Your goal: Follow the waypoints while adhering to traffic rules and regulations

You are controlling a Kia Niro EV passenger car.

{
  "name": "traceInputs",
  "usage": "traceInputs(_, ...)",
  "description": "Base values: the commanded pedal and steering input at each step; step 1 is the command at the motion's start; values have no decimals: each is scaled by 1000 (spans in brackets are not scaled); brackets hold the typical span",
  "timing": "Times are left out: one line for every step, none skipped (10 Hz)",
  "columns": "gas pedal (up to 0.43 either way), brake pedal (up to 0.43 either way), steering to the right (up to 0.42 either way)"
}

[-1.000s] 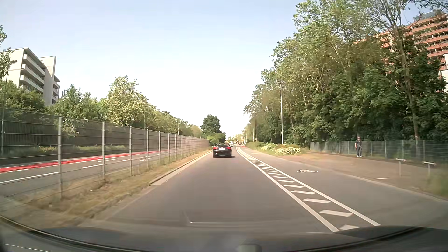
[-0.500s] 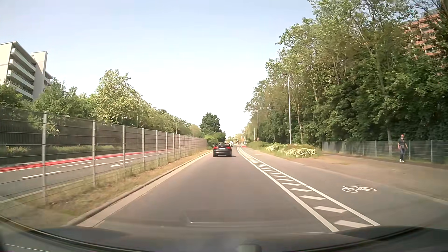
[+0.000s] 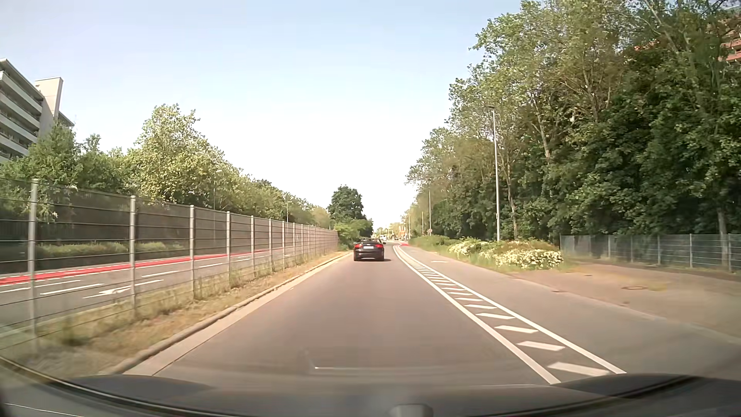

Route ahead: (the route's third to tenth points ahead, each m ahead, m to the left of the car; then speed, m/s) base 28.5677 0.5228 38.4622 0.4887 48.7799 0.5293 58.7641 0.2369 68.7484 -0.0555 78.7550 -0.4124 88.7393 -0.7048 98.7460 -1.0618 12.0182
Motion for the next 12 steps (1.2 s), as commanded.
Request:
traceInputs(197, 0, -1)
traceInputs(197, 0, -1)
traceInputs(197, 0, -1)
traceInputs(197, 0, -1)
traceInputs(197, 0, -1)
traceInputs(197, 0, -1)
traceInputs(197, 0, -1)
traceInputs(197, 0, 0)
traceInputs(197, 0, 0)
traceInputs(197, 0, 0)
traceInputs(197, 0, 2)
traceInputs(197, 0, 2)
